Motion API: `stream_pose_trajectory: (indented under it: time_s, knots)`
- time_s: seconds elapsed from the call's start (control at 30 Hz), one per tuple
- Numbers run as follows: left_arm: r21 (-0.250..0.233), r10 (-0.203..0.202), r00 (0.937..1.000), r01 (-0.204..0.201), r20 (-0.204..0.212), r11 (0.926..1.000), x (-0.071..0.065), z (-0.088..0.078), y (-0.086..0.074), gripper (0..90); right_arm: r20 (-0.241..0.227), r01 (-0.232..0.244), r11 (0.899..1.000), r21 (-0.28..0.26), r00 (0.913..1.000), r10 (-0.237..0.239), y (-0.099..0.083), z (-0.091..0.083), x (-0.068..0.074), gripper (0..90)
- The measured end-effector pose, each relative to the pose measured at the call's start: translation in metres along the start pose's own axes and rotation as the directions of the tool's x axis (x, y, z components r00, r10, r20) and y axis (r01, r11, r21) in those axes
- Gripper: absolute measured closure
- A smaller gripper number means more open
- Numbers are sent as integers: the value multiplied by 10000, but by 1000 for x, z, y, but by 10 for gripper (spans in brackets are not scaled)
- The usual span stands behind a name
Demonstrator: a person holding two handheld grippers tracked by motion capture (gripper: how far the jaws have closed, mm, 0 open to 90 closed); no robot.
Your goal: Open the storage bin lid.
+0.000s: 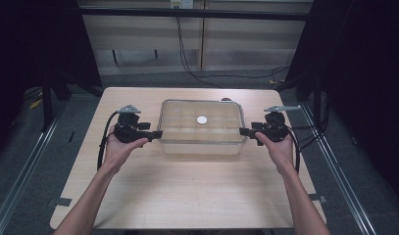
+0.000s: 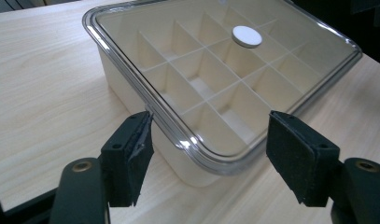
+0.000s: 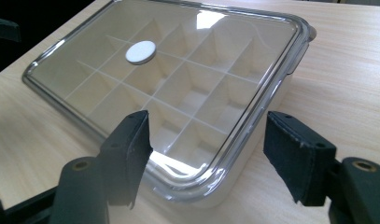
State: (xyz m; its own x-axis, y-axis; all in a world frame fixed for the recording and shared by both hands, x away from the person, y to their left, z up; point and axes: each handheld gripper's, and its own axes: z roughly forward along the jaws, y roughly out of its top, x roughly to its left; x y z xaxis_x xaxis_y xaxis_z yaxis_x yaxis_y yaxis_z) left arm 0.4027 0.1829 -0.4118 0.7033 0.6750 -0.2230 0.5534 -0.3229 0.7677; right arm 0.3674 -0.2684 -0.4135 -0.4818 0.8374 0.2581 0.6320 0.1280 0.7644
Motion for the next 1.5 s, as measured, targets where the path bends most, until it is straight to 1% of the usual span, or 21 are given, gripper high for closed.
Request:
stream_pose_trajectory:
  time_s: [0.13,0.27,0.37,0.47,0.53,0.57,0.63,0.7,0.73,0.8,0.9,1.0,1.03,1.07,1.17,1.27,1.3,1.33,1.37,1.4,1.5]
  knots:
    - [54,-113,9999,113,9,9999,5,10,4,328,101,-46,9997,231,9999,43,5,12,-3,293]
    - [208,-122,9999,123,-30,9997,9,20,6,328,148,17,9991,418,9999,-23,10,21,-6,293]
    - [150,-246,9997,246,-28,9996,12,26,8,311,282,59,9984,554,9996,-75,14,30,-10,305]
    - [204,-249,9997,250,-71,9995,15,32,9,309,447,57,9979,643,9990,-86,15,34,-10,309]
    - [273,-249,9997,251,-80,9993,16,35,10,297,433,57,9978,664,9990,-86,16,38,-11,308]
    - [260,-325,9995,325,-23,9991,16,36,10,294,511,25,9978,659,9987,-59,16,40,-11,305]
    - [244,-400,9992,401,-63,9989,17,40,10,293,482,-28,9979,642,9988,-3,16,43,-13,291]
    - [283,-450,9990,452,-70,9986,18,44,10,283,591,-107,9976,677,9982,67,16,46,-13,279]
    - [417,-426,9991,430,-91,9982,20,45,9,280,542,-126,9976,678,9985,89,16,47,-14,274]
    - [405,-495,9987,498,-93,9979,22,47,8,277,645,-164,9975,694,9978,119,16,49,-15,264]
    - [489,-583,9983,581,24,9971,23,51,7,272,619,-275,9972,692,9978,232,16,51,-18,257]
    - [517,-551,9984,542,149,9972,24,54,9,271,549,-399,9967,707,9978,361,15,54,-20,249]
    - [557,-532,9984,521,200,9971,24,55,10,273,454,-434,9968,670,9982,404,15,55,-21,249]
    - [640,-463,9988,453,141,9969,23,56,11,267,342,-515,9964,672,9982,493,15,57,-21,247]
    - [596,-539,9984,527,184,9968,24,57,11,263,297,-464,9966,675,9986,445,15,58,-20,232]
    - [559,-703,9972,688,262,9961,27,59,11,266,467,-492,9957,782,9979,456,16,62,-19,209]
    - [536,-673,9973,657,290,9964,27,60,11,263,506,-461,9955,829,9978,419,16,63,-19,205]
    - [517,-776,9962,756,384,9958,27,62,11,259,596,-482,9947,906,9973,429,16,65,-18,201]
    - [594,-703,9967,679,399,9959,28,63,12,239,635,-462,9939,1006,9972,400,17,68,-18,177]
    - [616,-769,9962,743,405,9953,27,64,13,239,635,-462,9939,1006,9972,400,17,68,-18,177]
    - [735,-746,9967,720,325,9947,25,68,16,201,595,-651,9928,1004,9965,593,19,73,-18,160]
